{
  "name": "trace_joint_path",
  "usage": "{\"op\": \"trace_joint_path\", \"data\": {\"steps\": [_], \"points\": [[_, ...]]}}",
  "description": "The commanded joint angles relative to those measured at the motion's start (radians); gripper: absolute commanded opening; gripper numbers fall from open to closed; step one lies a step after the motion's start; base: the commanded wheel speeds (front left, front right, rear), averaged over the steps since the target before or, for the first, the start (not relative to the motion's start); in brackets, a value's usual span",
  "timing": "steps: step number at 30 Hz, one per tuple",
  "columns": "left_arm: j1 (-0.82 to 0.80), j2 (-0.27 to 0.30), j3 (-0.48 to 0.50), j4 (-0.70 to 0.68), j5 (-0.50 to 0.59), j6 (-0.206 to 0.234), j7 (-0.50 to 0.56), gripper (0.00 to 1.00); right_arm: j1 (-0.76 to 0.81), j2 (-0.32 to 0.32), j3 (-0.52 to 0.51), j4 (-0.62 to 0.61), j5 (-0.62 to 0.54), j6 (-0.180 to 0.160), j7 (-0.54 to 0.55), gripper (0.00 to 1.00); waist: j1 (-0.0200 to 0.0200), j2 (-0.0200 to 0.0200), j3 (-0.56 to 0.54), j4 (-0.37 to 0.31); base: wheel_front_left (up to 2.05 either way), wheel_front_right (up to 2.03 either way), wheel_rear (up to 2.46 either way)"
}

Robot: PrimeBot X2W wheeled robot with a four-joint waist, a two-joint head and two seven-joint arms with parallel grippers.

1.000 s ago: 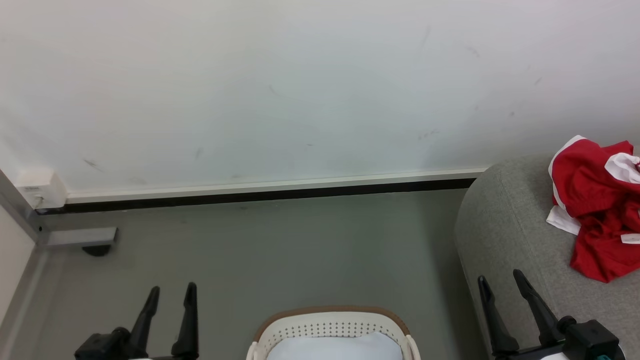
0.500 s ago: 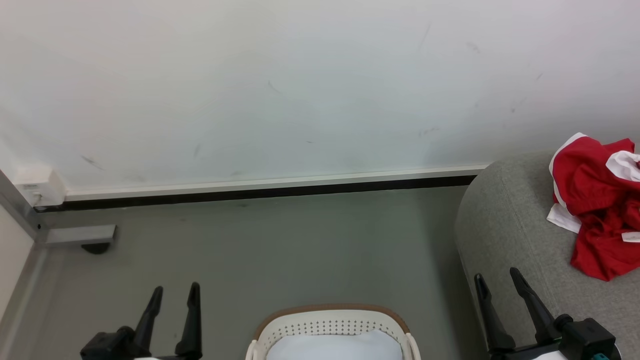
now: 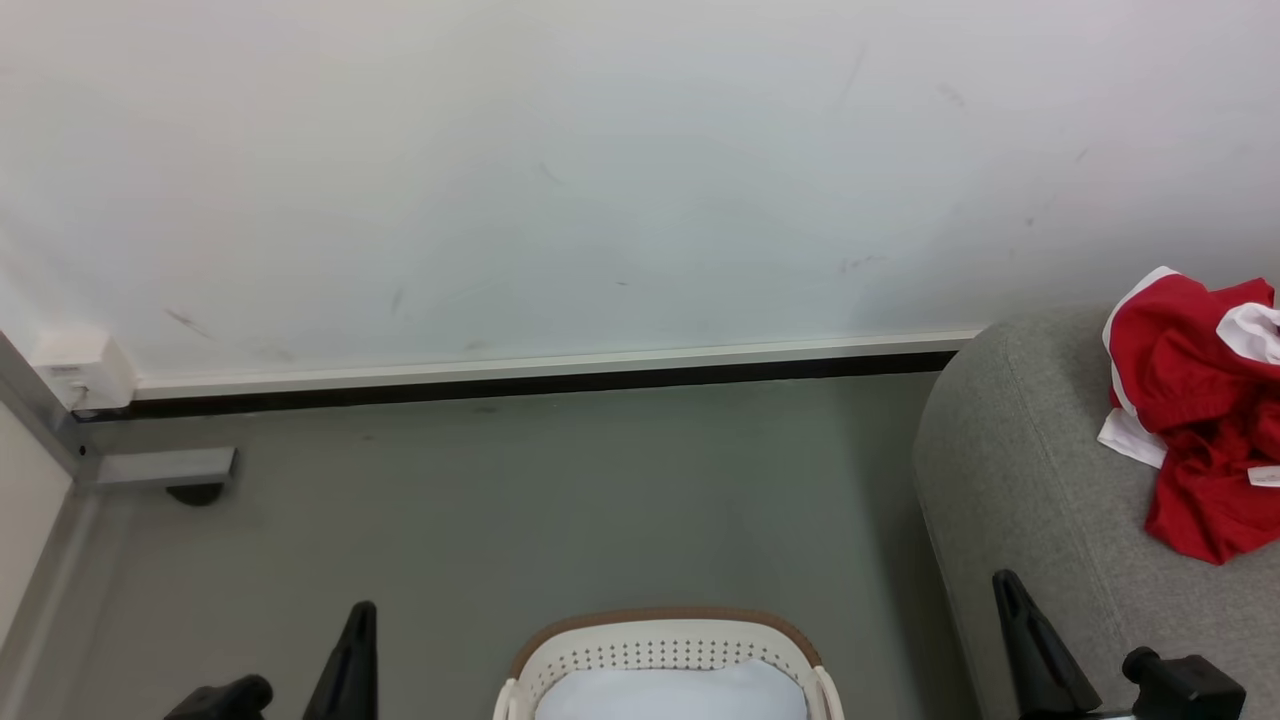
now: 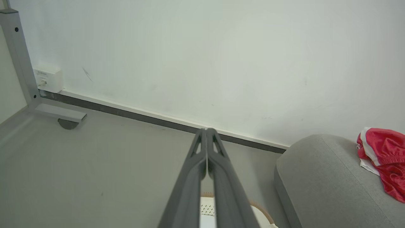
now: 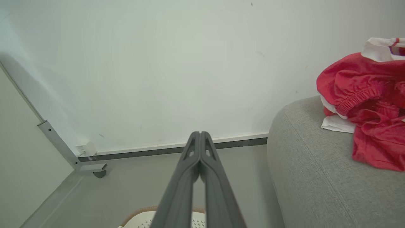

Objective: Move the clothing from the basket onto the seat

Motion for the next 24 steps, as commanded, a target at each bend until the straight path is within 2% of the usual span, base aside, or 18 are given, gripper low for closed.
{"op": "trace_joint_path", "data": {"steps": [1, 24], "points": [[-0.025, 0.005, 0.009, -0.014, -0.046, 0.001, 0.009, 0.00, -0.019, -0.003, -0.013, -0.015, 0.040, 0.000, 0.007, 0.00, 0.0000, -0.0001, 0.000, 0.001, 0.00, 0.00, 0.00], [-0.043, 0.006, 0.037, -0.061, -0.408, 0.031, 0.104, 0.00, -0.045, -0.013, -0.069, -0.011, 0.402, -0.001, 0.086, 0.00, 0.0000, -0.0001, 0.002, 0.015, 0.00, 0.00, 0.00]]}}
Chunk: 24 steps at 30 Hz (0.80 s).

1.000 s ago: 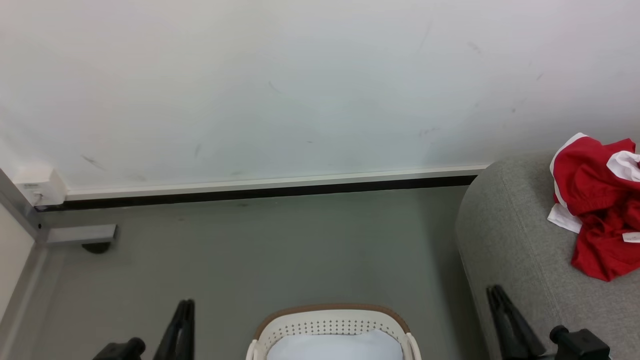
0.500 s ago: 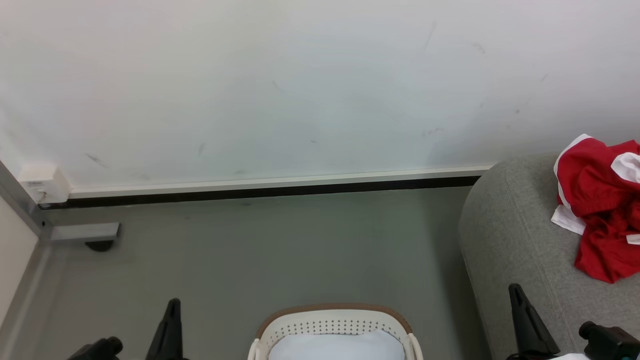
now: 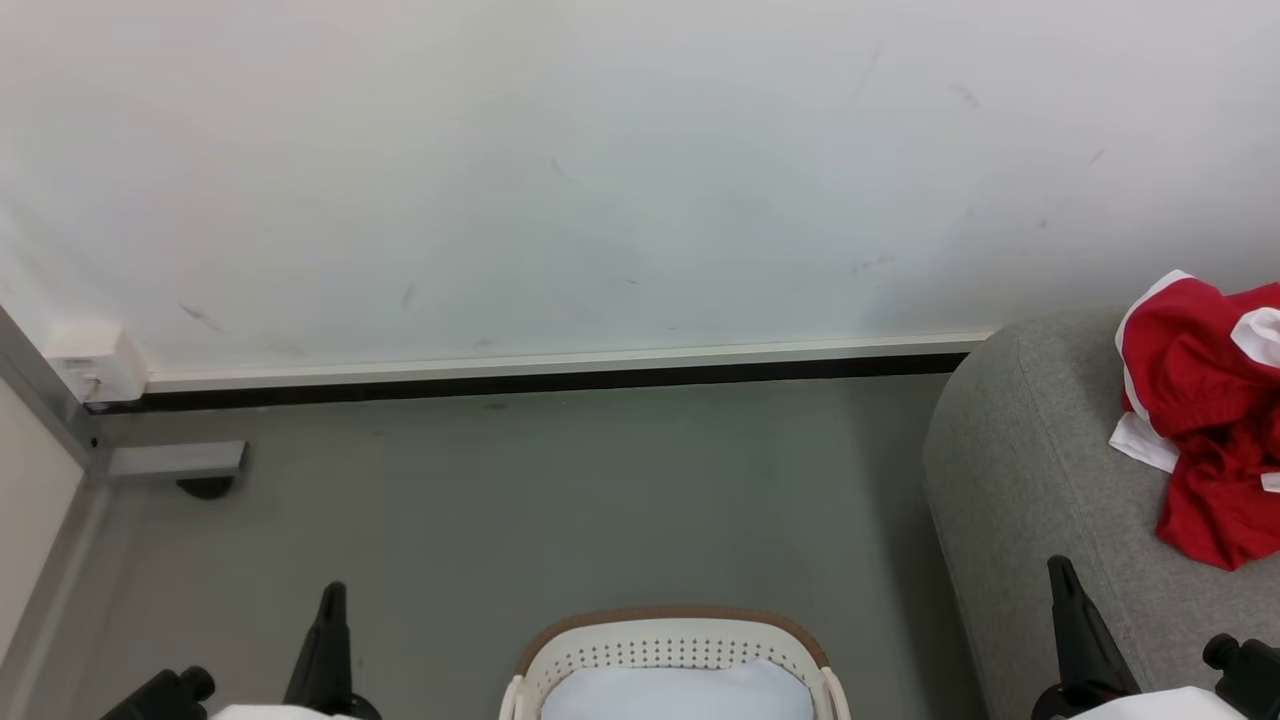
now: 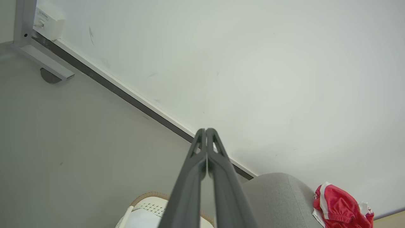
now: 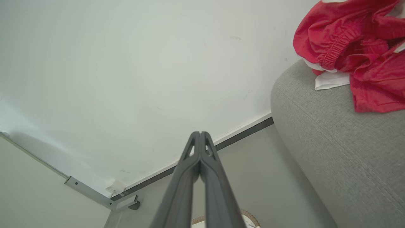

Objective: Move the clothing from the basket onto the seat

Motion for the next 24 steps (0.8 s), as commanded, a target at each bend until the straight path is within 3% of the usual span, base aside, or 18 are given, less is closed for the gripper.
{"op": "trace_joint_path", "data": {"steps": [1, 24], "points": [[-0.024, 0.006, 0.009, -0.020, -0.041, 0.004, 0.009, 0.00, -0.026, -0.010, -0.010, -0.012, 0.036, -0.001, 0.006, 0.00, 0.0000, 0.0000, 0.000, 0.001, 0.00, 0.00, 0.00], [-0.041, 0.007, 0.032, -0.046, -0.306, 0.022, 0.083, 0.00, -0.041, -0.027, -0.038, -0.013, 0.316, -0.001, 0.053, 0.00, 0.0000, 0.0000, 0.002, 0.014, 0.00, 0.00, 0.00]]}}
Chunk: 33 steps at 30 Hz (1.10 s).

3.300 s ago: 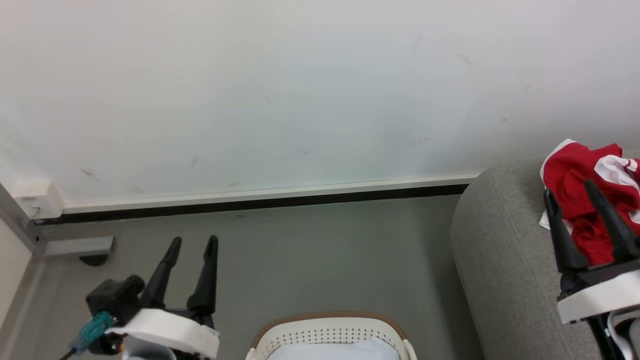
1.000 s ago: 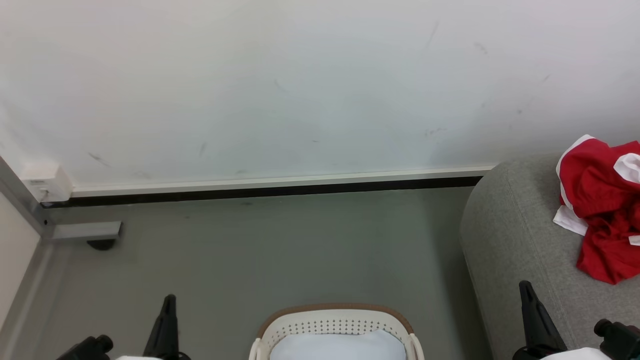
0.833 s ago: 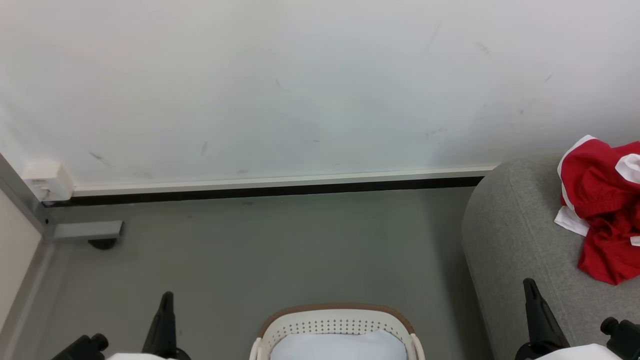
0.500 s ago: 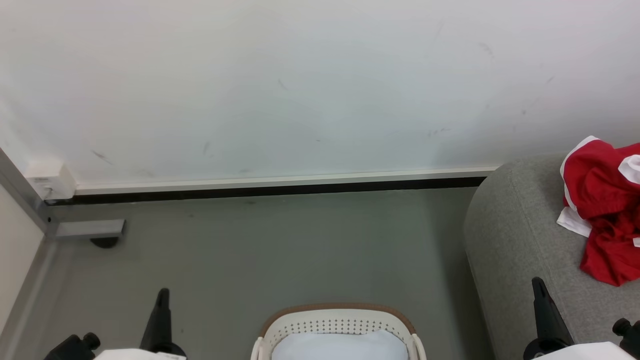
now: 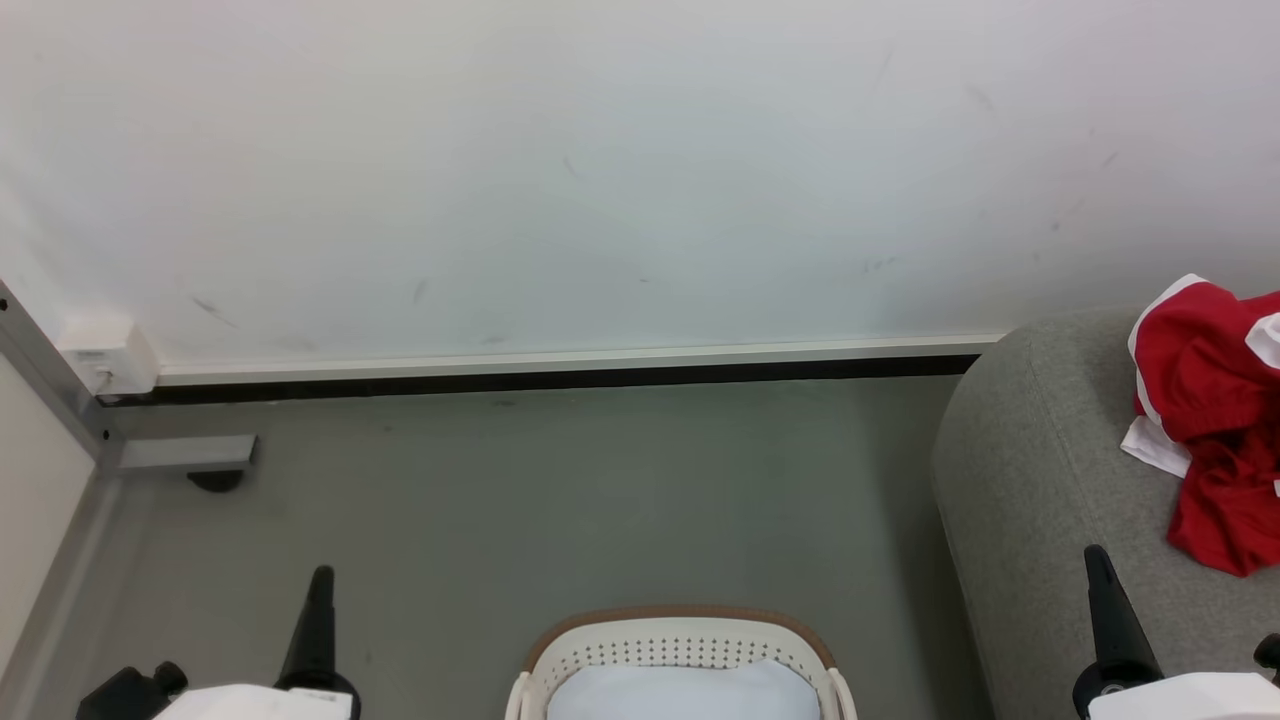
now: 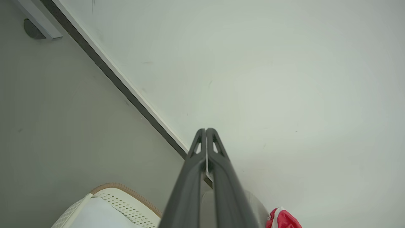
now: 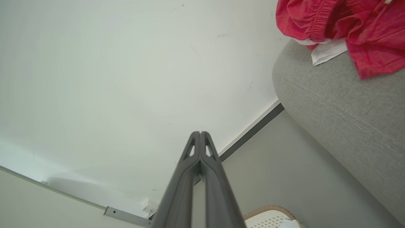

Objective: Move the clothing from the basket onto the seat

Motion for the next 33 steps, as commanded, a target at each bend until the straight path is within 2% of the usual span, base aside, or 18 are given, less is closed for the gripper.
{"op": "trace_joint_path", "data": {"steps": [1, 33], "points": [[-0.020, 0.007, 0.006, -0.015, -0.023, 0.001, 0.007, 0.00, -0.022, -0.008, -0.008, -0.012, 0.020, -0.001, 0.003, 0.00, 0.0000, 0.0000, 0.000, 0.000, 0.00, 0.00, 0.00], [-0.040, 0.008, 0.034, -0.041, -0.319, 0.021, 0.091, 0.00, -0.037, -0.049, -0.011, -0.018, 0.360, -0.002, 0.033, 0.00, 0.0000, 0.0000, 0.002, 0.020, 0.00, 0.00, 0.00]]}}
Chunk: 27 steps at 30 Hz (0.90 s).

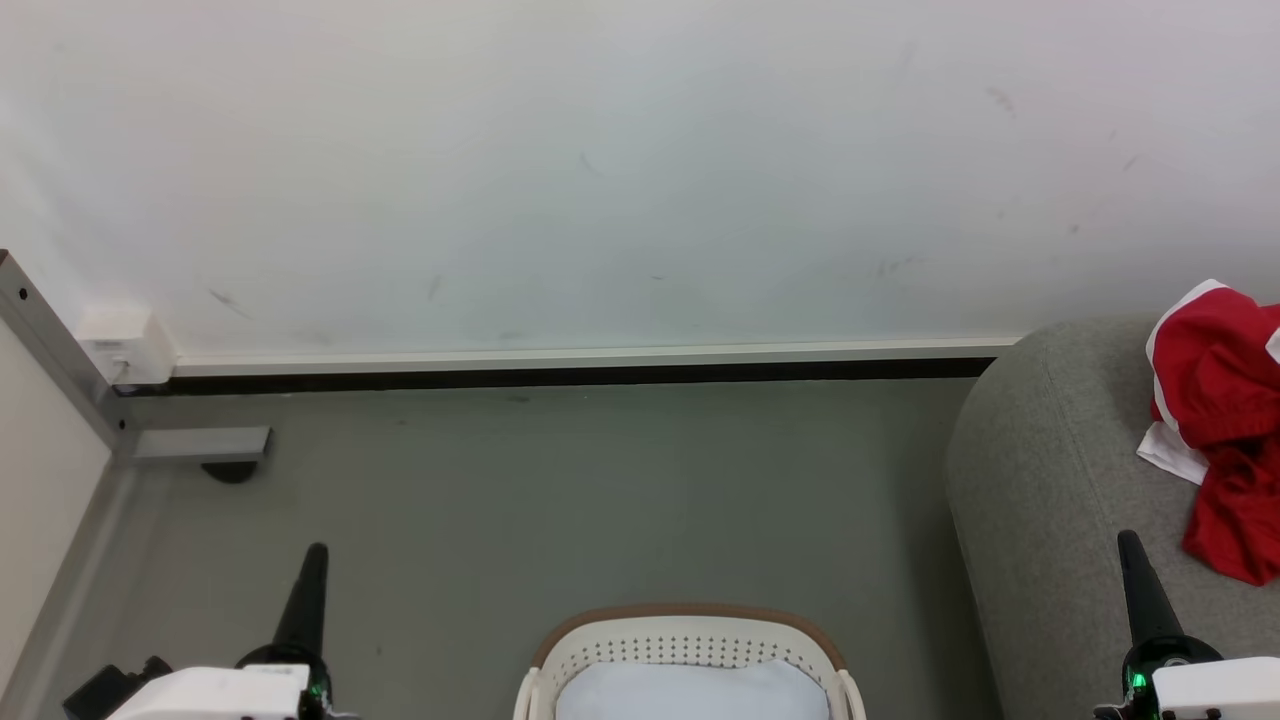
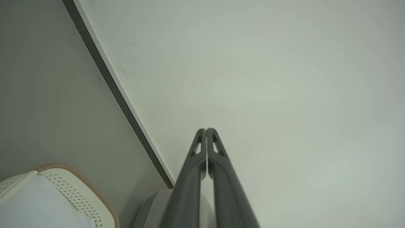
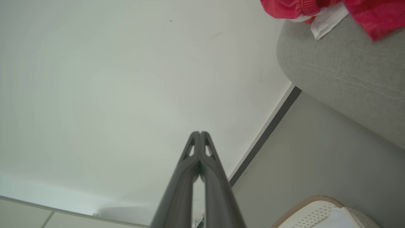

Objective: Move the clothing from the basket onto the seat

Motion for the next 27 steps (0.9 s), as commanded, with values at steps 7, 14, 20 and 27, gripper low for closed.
{"op": "trace_joint_path", "data": {"steps": [7, 14, 20, 27], "points": [[-0.020, 0.007, 0.011, -0.016, -0.073, 0.005, 0.022, 0.00, -0.019, -0.022, 0.001, -0.013, 0.093, -0.001, 0.003, 0.00, -0.0001, 0.0000, 0.001, 0.005, 0.00, 0.00, 0.00], [-0.023, 0.007, 0.016, -0.020, -0.124, 0.008, 0.037, 0.00, -0.023, -0.032, 0.007, -0.015, 0.156, -0.002, 0.003, 0.00, -0.0001, 0.0000, 0.001, 0.009, 0.00, 0.00, 0.00], [-0.026, 0.007, 0.020, -0.023, -0.170, 0.011, 0.048, 0.00, -0.024, -0.043, 0.013, -0.017, 0.211, -0.002, 0.002, 0.00, -0.0001, 0.0000, 0.002, 0.013, 0.00, 0.00, 0.00], [-0.027, 0.008, 0.024, -0.027, -0.215, 0.015, 0.061, 0.00, -0.024, -0.057, 0.022, -0.020, 0.272, -0.002, -0.002, 0.00, -0.0001, 0.0000, 0.002, 0.017, 0.00, 0.00, 0.00]]}}
